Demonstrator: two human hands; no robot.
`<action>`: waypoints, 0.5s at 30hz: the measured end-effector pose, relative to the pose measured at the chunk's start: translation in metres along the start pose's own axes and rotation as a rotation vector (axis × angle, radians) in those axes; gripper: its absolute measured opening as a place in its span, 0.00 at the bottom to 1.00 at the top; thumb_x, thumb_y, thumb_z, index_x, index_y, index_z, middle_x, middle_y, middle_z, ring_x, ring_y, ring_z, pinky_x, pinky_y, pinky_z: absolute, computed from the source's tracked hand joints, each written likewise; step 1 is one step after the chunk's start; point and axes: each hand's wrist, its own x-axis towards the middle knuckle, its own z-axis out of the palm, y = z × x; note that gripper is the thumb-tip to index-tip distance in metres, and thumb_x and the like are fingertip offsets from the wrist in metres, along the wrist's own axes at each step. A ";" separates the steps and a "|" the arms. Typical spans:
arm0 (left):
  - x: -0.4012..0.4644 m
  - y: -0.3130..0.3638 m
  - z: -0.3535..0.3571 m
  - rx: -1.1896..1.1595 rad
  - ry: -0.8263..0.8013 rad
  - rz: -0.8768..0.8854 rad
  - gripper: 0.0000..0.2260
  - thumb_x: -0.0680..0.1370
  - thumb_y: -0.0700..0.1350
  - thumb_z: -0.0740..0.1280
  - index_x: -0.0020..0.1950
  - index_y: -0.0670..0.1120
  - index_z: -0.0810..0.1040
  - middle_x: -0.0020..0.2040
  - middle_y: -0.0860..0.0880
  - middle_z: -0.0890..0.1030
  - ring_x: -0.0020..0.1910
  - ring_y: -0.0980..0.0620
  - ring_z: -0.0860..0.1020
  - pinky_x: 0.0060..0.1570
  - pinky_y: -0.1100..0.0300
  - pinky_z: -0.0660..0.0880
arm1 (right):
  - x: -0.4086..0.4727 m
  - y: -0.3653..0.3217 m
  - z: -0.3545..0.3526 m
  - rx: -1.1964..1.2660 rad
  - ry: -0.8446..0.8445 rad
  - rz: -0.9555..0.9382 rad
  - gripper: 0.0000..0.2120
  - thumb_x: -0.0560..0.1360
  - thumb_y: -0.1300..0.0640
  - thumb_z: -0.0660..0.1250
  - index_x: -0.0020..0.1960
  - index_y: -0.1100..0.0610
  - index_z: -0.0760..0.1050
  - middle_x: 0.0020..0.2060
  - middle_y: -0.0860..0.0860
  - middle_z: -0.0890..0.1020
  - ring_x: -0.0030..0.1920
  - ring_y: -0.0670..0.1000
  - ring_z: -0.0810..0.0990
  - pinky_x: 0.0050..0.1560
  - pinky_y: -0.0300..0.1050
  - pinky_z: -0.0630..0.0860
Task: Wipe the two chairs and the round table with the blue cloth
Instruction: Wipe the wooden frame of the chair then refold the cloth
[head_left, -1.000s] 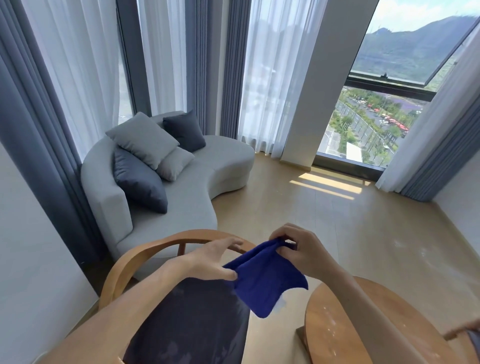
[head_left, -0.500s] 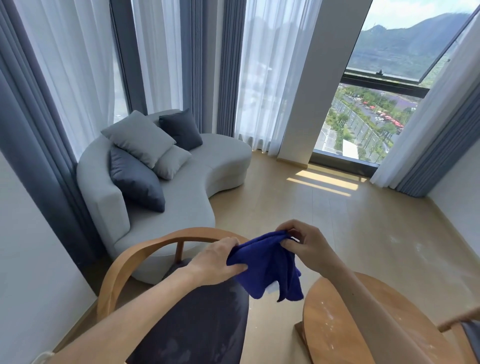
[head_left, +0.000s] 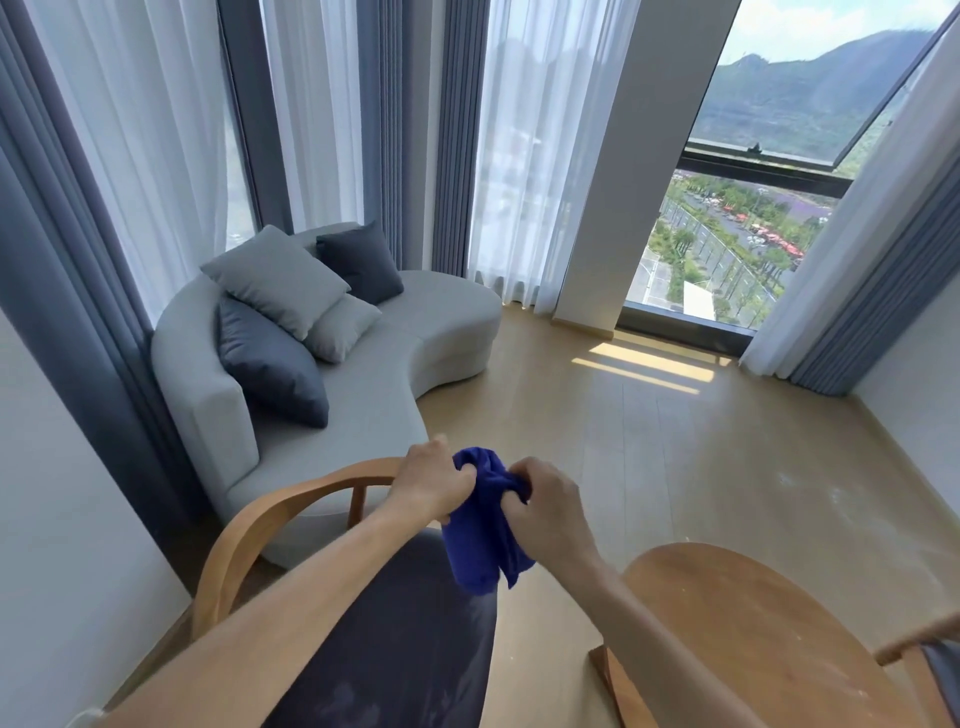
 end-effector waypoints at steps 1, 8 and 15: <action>-0.001 0.006 0.001 -0.114 -0.057 -0.070 0.09 0.76 0.48 0.62 0.41 0.43 0.72 0.34 0.48 0.76 0.22 0.52 0.76 0.18 0.64 0.66 | -0.004 -0.004 0.010 0.008 -0.039 0.002 0.02 0.71 0.62 0.62 0.42 0.56 0.72 0.39 0.48 0.76 0.39 0.47 0.73 0.37 0.33 0.66; -0.001 0.018 -0.009 -0.560 -0.257 -0.287 0.05 0.80 0.37 0.59 0.50 0.38 0.74 0.51 0.36 0.82 0.33 0.46 0.81 0.29 0.59 0.79 | -0.001 0.004 0.004 0.110 -0.139 0.087 0.21 0.64 0.45 0.76 0.50 0.53 0.74 0.45 0.46 0.77 0.44 0.44 0.76 0.40 0.34 0.71; -0.015 -0.006 -0.024 -0.476 -0.267 0.070 0.07 0.73 0.36 0.67 0.50 0.45 0.77 0.42 0.47 0.83 0.43 0.50 0.82 0.40 0.59 0.80 | 0.004 0.013 -0.024 0.172 -0.076 0.023 0.13 0.68 0.60 0.74 0.52 0.54 0.77 0.45 0.48 0.81 0.48 0.49 0.79 0.51 0.47 0.78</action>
